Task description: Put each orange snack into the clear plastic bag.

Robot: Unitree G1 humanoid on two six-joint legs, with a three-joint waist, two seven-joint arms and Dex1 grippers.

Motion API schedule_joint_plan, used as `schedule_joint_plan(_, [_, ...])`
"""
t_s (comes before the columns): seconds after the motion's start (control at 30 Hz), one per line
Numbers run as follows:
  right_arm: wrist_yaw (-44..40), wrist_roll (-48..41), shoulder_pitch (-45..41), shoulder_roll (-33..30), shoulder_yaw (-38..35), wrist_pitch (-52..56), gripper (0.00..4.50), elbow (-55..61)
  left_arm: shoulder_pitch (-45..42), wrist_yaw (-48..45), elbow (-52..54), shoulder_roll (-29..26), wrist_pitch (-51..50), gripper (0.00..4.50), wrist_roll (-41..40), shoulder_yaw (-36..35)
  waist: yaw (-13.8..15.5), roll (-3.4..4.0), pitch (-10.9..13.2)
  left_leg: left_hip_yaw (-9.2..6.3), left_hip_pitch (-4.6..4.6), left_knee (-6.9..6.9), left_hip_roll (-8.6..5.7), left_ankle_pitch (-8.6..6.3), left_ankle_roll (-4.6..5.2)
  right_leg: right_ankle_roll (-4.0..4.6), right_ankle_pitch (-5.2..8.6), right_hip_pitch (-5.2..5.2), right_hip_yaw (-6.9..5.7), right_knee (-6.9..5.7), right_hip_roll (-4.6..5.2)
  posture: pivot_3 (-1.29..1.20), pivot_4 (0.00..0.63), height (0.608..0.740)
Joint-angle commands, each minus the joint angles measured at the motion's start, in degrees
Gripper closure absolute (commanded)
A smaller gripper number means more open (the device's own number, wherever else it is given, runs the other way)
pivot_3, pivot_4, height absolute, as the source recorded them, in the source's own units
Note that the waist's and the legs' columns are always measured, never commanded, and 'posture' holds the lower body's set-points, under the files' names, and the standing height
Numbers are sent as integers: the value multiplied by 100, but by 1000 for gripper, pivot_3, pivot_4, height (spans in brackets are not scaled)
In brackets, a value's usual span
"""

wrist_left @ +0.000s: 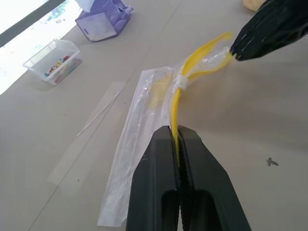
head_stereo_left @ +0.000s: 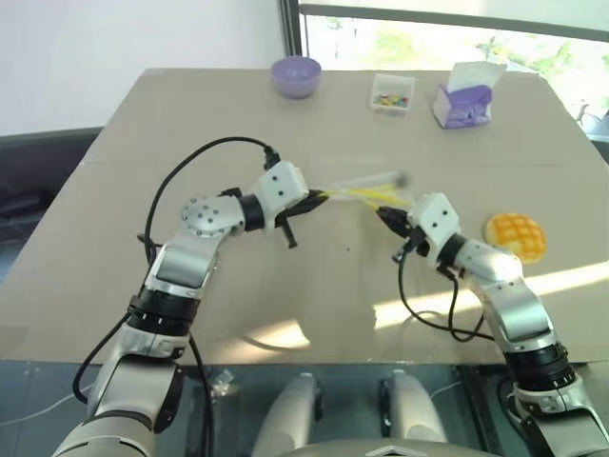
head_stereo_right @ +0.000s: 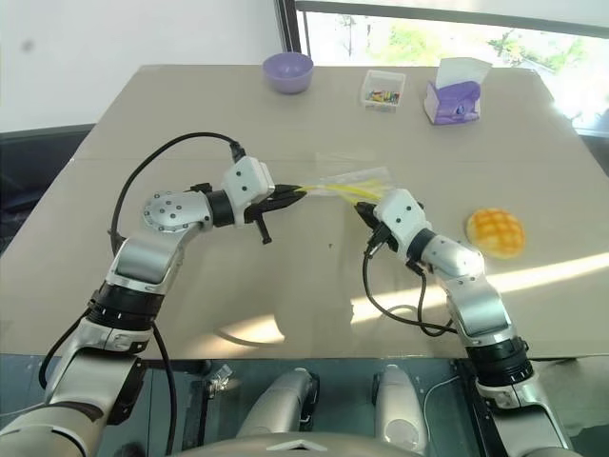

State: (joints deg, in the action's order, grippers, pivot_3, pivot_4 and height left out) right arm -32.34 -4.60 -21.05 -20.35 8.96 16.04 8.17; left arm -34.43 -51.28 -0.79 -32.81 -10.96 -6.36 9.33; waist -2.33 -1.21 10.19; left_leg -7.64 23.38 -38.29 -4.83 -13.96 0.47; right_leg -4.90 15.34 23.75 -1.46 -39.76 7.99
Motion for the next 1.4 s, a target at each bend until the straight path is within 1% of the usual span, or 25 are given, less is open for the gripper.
schedule_joint_plan(0.03, [171, 33, -279, 92, -155, -221, 4457, -251, 84, -114, 392, -55, 101, 4500, -100, -78, -3, 0, 0, 0, 0, 0, 0, 0, 0, 0, 0, 0, 0, 0, 0, 0, 150, 740])
schedule_joint_plan(0.2, [240, 55, -564, 169, -170, -370, 4457, -543, 226, -219, 490, -163, 216, 4500, -13, -12, 1, 0, 0, 1, 0, 2, 1, 0, 0, 0, 0, 1, 2, 1, 0, 0, 150, 740])
schedule_joint_plan(0.53, [-33, -328, -554, 231, -232, -140, 4457, -485, 425, -497, 654, -302, 422, 4500, -6, 15, 1, 1, 0, -1, 0, 1, 1, 0, 0, 0, 0, 1, 0, 0, 0, 0, 150, 740])
schedule_joint_plan(0.7, [-69, -345, -522, 234, -178, 9, 4457, -555, 469, -661, 750, -274, 585, 4500, -126, 30, 0, 1, 0, -1, 0, 1, 1, 0, 0, 0, 0, 1, 0, 1, 0, 0, 150, 740])
schedule_joint_plan(0.77, [-82, -482, -509, 413, -147, 128, 4457, -608, 513, -685, 826, -227, 626, 4500, -170, 37, -11, 1, 0, 0, 0, 2, 1, 0, 0, 0, 0, 1, 1, 1, 0, 0, 150, 740])
schedule_joint_plan(0.8, [6, -572, -530, 599, -173, 180, 4457, -671, 523, -693, 843, -207, 645, 4500, -178, 40, -11, 1, 0, 0, -1, 2, 2, 0, 0, 0, 0, 0, 1, 1, 0, 0, 150, 740])
schedule_joint_plan(0.9, [504, -724, -668, 1181, -348, 374, 4457, -975, 522, -692, 838, -178, 697, 4500, -158, 26, -16, 1, 0, -1, -3, 2, 3, 0, 0, 1, 0, 0, 1, -1, -1, 0, 150, 740])
schedule_joint_plan(0.97, [753, -482, -757, 1329, -343, 186, 4457, -1204, 497, -660, 791, -161, 729, 4500, -118, 7, -9, 2, 0, 3, -10, 5, 4, 0, 0, 2, -1, 0, 9, -6, -3, 0, 150, 740])
schedule_joint_plan(1.03, [1008, -22, -853, 1266, -219, -196, 4457, -1366, 471, -595, 736, -141, 762, 4500, -69, -20, 15, 3, 1, 4, -9, 4, 3, 0, 0, 2, -1, 0, 10, -5, -2, 0, 150, 740])
schedule_joint_plan(1.1, [1243, 1003, -974, 778, 305, -805, 4457, -1614, 449, -531, 668, -130, 795, 4500, -22, -35, 24, 3, 1, 4, -8, 3, -1, 0, 0, 2, -1, 0, 9, -2, 0, 0, 150, 740])
schedule_joint_plan(1.23, [1486, 2071, -1132, 175, 862, -1513, 4457, -2014, 402, -401, 492, -99, 930, 4500, 80, -39, 0, 2, 0, 8, -9, 7, -4, 0, 0, 1, -1, 1, 11, 1, 0, 0, 150, 740])
schedule_joint_plan(1.3, [1487, 2328, -1146, 45, 1026, -1725, 3963, -2203, 374, -340, 397, -90, 957, 4500, 143, -26, -26, 2, 0, 9, -10, 9, 0, 0, -1, 1, -1, 2, 12, 0, -2, 0, 150, 740])
schedule_joint_plan(1.33, [1527, 2460, -1148, 6, 1094, -1822, 3647, -2279, 361, -324, 345, -87, 975, 4500, 166, -23, -32, 2, 1, 13, -12, 9, 1, 0, -1, 1, -1, 2, 15, -1, -3, 0, 150, 740])
schedule_joint_plan(1.37, [1559, 2558, -1148, -17, 1137, -1900, 3258, -2338, 349, -304, 304, -82, 976, 4500, 187, -20, -34, 2, 0, 17, -15, 10, 2, 0, -1, 1, -1, 1, 21, -2, -3, 0, 150, 740])
schedule_joint_plan(1.4, [1604, 2667, -1152, -39, 1173, -1977, 2742, -2375, 336, -272, 257, -75, 968, 4500, 214, -24, -34, 2, 0, 21, -20, 12, 2, 0, 0, 1, -1, -1, 26, -3, -3, 0, 150, 740])
